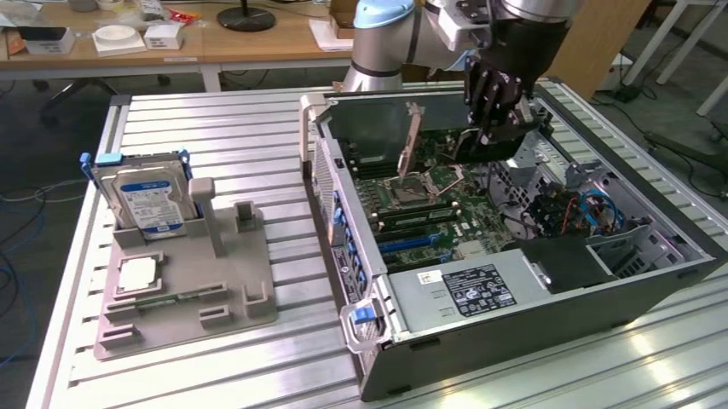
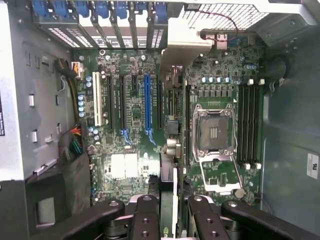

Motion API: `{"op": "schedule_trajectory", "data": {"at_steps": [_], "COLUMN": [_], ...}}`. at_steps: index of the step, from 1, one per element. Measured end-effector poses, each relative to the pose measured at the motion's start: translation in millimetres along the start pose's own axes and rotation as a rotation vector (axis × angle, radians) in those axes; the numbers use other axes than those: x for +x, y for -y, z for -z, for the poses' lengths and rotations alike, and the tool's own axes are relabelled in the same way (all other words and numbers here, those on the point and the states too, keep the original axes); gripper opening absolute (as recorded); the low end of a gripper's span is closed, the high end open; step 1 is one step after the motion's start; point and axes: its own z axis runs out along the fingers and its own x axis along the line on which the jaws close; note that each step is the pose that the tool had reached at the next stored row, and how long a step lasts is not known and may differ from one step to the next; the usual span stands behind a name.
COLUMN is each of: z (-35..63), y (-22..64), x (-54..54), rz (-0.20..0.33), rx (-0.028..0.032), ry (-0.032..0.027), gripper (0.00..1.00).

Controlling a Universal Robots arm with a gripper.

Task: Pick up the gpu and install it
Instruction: 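Insert the gpu into the slot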

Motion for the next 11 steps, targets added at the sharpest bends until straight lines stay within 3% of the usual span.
{"op": "schedule_trajectory", "data": {"at_steps": [7,11], "z": [-9.3,-14.1], "y": [-2.8,-9.5], "x": [0.8,1.4], "rz": [0.000,0.000], "rx": [-0.0008,-0.0009], "ry": [0.0017,0.0024], "gripper": [0.27,0.27]}}
